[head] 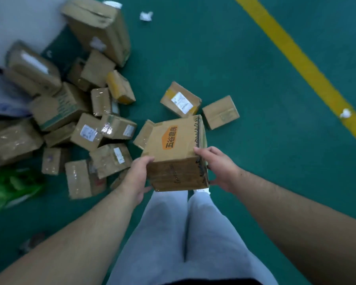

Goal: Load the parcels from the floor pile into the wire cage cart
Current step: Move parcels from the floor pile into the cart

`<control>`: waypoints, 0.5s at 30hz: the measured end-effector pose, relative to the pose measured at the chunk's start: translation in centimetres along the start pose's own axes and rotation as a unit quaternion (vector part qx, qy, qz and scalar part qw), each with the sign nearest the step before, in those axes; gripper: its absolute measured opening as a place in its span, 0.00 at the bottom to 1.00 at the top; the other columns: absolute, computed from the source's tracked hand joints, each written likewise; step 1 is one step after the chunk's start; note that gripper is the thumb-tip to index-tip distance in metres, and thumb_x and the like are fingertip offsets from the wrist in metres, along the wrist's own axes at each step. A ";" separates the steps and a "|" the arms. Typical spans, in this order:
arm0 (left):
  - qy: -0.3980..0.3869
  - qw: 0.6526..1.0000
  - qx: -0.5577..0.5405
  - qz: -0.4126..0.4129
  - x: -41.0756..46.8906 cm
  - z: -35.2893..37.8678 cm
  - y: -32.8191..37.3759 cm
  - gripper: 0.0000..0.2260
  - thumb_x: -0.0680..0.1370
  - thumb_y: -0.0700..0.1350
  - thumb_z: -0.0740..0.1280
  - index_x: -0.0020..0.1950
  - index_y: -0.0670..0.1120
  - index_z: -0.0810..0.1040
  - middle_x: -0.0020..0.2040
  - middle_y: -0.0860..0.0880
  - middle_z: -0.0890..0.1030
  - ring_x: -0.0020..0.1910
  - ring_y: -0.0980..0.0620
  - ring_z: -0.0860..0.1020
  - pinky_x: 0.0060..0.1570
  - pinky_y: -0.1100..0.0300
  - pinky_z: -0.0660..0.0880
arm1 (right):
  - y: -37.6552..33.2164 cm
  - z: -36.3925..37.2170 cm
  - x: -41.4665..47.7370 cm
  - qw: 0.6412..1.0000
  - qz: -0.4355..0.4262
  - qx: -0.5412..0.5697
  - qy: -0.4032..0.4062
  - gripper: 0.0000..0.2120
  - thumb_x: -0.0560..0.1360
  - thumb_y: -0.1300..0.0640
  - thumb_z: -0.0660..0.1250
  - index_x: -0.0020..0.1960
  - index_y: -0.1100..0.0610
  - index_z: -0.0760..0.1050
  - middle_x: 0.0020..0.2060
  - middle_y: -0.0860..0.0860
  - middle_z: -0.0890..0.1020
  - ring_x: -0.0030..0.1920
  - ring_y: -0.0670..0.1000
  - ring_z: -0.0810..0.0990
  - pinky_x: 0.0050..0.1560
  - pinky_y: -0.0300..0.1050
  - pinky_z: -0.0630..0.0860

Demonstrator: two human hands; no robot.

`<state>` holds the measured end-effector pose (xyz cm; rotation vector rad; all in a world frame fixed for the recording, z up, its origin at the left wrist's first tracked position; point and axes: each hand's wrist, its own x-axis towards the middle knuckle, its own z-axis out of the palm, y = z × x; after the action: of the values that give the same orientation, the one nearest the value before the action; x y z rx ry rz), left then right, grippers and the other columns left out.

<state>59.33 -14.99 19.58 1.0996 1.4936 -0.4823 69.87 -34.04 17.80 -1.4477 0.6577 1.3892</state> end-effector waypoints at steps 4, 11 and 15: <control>0.016 0.993 -0.119 0.007 -6.5 -4.4 -3.7 0.12 0.80 0.53 0.65 0.61 0.52 0.78 0.58 0.47 0.81 0.60 0.47 0.77 0.58 0.45 0.77 | -0.5 2.4 -6.2 0.991 -0.038 -0.118 -0.040 0.13 0.79 0.43 0.70 0.49 0.53 0.74 0.53 0.50 0.84 0.56 0.51 0.80 0.49 0.53 0.78; 0.041 0.963 -0.262 0.053 -15.3 -11.5 -12.2 0.09 0.83 0.48 0.63 0.61 0.52 0.77 0.50 0.49 0.81 0.50 0.51 0.78 0.44 0.55 0.75 | 0.7 9.7 -11.9 0.946 -0.060 -0.299 -0.115 0.14 0.76 0.41 0.72 0.57 0.48 0.79 0.60 0.49 0.83 0.63 0.55 0.79 0.66 0.57 0.73; 0.105 0.936 -0.333 0.046 -18.8 -15.3 -18.9 0.13 0.81 0.47 0.64 0.65 0.55 0.74 0.57 0.49 0.80 0.56 0.50 0.77 0.50 0.52 0.76 | 3.3 15.7 -14.1 0.896 -0.067 -0.405 -0.171 0.14 0.78 0.45 0.71 0.60 0.51 0.79 0.60 0.50 0.83 0.64 0.54 0.78 0.69 0.57 0.72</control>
<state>33.42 -18.47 35.61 0.6831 1.6071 0.2174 57.63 -24.60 32.51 -1.7503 -0.3040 1.8500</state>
